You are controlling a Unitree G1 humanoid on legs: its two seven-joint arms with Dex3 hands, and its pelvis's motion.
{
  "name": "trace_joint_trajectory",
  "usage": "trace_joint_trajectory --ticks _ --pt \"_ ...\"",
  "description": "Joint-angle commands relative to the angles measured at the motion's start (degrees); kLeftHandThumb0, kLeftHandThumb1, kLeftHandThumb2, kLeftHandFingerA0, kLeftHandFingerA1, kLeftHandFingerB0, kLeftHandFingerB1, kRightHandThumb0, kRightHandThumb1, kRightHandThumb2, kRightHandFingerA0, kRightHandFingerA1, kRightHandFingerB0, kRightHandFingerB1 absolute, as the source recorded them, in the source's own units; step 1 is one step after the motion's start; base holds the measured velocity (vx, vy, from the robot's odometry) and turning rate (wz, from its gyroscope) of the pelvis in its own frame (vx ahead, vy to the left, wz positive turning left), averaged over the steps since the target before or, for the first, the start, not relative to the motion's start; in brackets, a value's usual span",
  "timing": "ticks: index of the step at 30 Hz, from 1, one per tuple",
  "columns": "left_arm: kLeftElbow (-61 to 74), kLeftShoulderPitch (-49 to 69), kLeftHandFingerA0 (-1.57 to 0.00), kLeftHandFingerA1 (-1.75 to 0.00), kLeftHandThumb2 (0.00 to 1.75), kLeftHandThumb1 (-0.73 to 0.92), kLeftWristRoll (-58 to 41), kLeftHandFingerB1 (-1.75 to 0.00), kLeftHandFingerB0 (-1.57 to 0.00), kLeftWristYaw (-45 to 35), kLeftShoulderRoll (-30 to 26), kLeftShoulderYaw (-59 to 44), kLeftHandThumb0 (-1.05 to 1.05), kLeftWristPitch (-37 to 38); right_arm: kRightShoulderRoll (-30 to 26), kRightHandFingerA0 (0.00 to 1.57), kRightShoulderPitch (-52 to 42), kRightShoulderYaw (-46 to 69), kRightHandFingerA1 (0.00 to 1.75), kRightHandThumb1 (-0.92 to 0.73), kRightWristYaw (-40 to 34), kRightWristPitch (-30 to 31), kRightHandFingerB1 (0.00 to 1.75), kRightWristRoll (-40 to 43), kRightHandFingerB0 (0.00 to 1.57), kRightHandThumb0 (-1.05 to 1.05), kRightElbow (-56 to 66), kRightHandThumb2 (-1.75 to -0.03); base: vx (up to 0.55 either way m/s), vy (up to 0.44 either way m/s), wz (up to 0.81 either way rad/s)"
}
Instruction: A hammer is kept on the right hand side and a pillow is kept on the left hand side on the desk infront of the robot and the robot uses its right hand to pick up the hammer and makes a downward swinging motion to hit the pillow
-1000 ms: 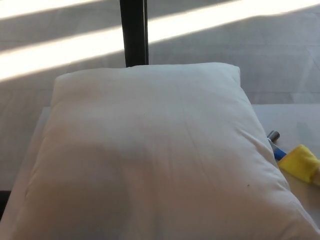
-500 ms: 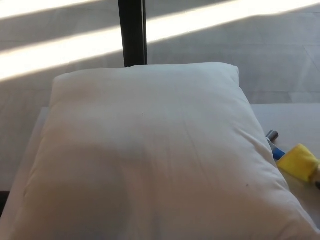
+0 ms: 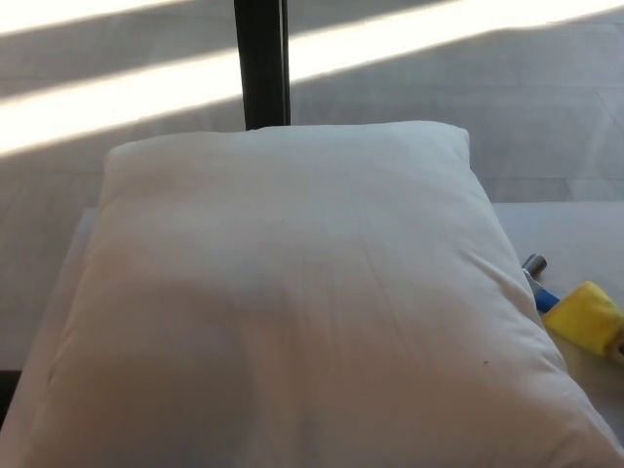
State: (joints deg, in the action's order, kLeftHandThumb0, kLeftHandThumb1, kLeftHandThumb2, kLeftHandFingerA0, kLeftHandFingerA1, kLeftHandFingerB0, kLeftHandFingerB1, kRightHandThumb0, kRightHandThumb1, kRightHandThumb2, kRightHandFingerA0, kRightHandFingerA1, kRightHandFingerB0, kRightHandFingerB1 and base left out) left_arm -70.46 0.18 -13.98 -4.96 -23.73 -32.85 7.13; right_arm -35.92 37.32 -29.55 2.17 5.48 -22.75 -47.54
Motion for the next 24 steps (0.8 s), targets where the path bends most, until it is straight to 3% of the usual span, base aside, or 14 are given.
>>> trace_joint_trajectory --ticks 1,3,4,6,7,8,9,17,18,20,21,22,23,24 --pt "-0.5 0.4 -0.74 -0.53 0.61 0.69 -1.4 -0.48 -0.58 -0.9 -0.1 -0.3 -0.53 1.8 2.3 0.03 1.9 -1.4 0.37 -0.68 -0.7 -1.5 0.28 -5.3 0.22 -0.77 -3.8 -0.61 0.0 0.0 0.0" --pt "-0.8 0.0 -0.76 -0.54 0.61 0.68 -1.7 -0.48 -0.6 -1.0 -0.3 -0.6 -0.53 1.7 3.0 0.03 2.5 -1.6 0.37 -0.67 -0.5 -1.1 0.29 -6.1 0.23 -0.77 -4.5 -0.61 0.0 0.0 0.0" --pt "-1.4 -0.2 -0.75 -0.53 0.6 0.67 -1.7 -0.48 -0.59 -0.7 -0.4 -0.6 -0.55 1.6 3.6 0.02 2.5 -2.2 0.32 -0.53 0.0 -0.8 0.4 -6.6 0.14 -0.8 -4.8 -0.93 0.0 0.0 0.0" --pt "-1.5 -0.3 -0.73 -0.52 0.6 0.68 -1.5 -0.47 -0.56 -0.7 -0.6 -0.4 -0.55 1.9 4.7 0.01 2.0 -3.0 0.37 -0.67 0.9 -1.0 0.27 -7.4 0.19 -0.77 -5.1 -0.61 0.0 0.0 0.0" --pt "-1.5 -0.4 -0.73 -0.52 0.6 0.68 -1.3 -0.47 -0.56 -0.4 -0.6 -0.1 -0.55 1.8 4.9 0.01 1.9 -3.0 0.37 -0.67 1.4 -1.0 0.27 -7.4 0.19 -0.77 -5.1 -0.61 0.0 0.0 0.0" --pt "-1.1 -0.2 -0.71 -0.51 0.6 0.68 -1.2 -0.46 -0.55 -0.5 -0.6 0.1 -0.54 2.0 5.2 0.02 1.3 -3.1 0.36 -0.67 1.5 -1.8 0.27 -7.5 0.2 -0.78 -4.8 -0.61 0.0 0.0 0.0" --pt "-1.0 -0.1 -0.72 -0.51 0.61 0.69 -1.2 -0.46 -0.56 -0.4 -0.4 0.1 -0.54 1.9 5.7 0.02 0.8 -4.2 0.3 -0.55 1.7 -1.5 0.39 -8.6 0.15 -0.82 -4.5 -0.94 0.0 0.0 0.0" --pt "-1.0 0.2 -0.72 -0.53 0.6 0.68 -2.5 -0.47 -0.56 -1.8 0.0 -0.7 -0.54 2.2 7.3 0.02 -0.5 -6.7 0.28 -0.55 2.6 -0.9 0.38 -11.9 0.13 -0.85 -6.1 -0.95 0.0 0.0 0.0" --pt "-1.9 -0.1 -0.7 -0.5 0.6 0.68 -2.2 -0.45 -0.56 -1.8 -0.4 -0.6 -0.54 1.7 7.0 0.04 -0.5 -8.0 0.52 -0.53 3.0 0.5 0.4 -13.3 0.08 -0.77 -8.2 -0.9 0.0 0.0 0.0" --pt "-2.3 -0.2 -0.7 -0.49 0.61 0.69 -2.2 -0.44 -0.54 -2.5 -0.5 -0.7 -0.53 1.7 7.3 0.22 -0.6 -6.9 0.6 -0.5 3.1 1.7 0.41 -12.3 0.09 -0.62 -10.6 -0.82 0.0 0.0 0.0" --pt "-2.4 -0.2 -0.7 -0.5 0.61 0.7 -1.9 -0.44 -0.53 -2.7 -0.7 -0.3 -0.55 2.0 7.4 0.53 -0.6 -6.8 0.73 -0.66 2.4 1.9 0.29 -12.5 0.19 -0.49 -11.6 -0.59 0.0 0.0 0.0" --pt "-2.3 -0.2 -0.7 -0.5 0.61 0.7 -1.5 -0.44 -0.53 -3.1 -0.9 0.1 -0.55 2.4 7.5 0.53 -0.7 -6.9 0.73 -0.66 1.6 2.0 0.29 -12.9 0.19 -0.49 -12.4 -0.59 0.0 0.0 0.0" --pt "-1.8 -0.1 -0.75 -0.51 0.61 0.69 -1.8 -0.46 -0.57 -2.8 -0.7 -0.1 -0.56 2.4 7.6 0.78 -1.1 -6.4 1.18 -0.67 0.4 1.9 0.35 -12.8 0.35 -0.28 -13.3 -0.6 0.0 0.0 0.07" --pt "-1.0 -0.1 -0.75 -0.51 0.61 0.69 -2.3 -0.46 -0.57 -2.5 -0.3 -0.4 -0.56 2.5 7.6 0.78 -1.8 -5.8 1.18 -0.67 -1.2 1.8 0.35 -12.5 0.35 -0.28 -14.3 -0.6 0.0 0.0 0.0"
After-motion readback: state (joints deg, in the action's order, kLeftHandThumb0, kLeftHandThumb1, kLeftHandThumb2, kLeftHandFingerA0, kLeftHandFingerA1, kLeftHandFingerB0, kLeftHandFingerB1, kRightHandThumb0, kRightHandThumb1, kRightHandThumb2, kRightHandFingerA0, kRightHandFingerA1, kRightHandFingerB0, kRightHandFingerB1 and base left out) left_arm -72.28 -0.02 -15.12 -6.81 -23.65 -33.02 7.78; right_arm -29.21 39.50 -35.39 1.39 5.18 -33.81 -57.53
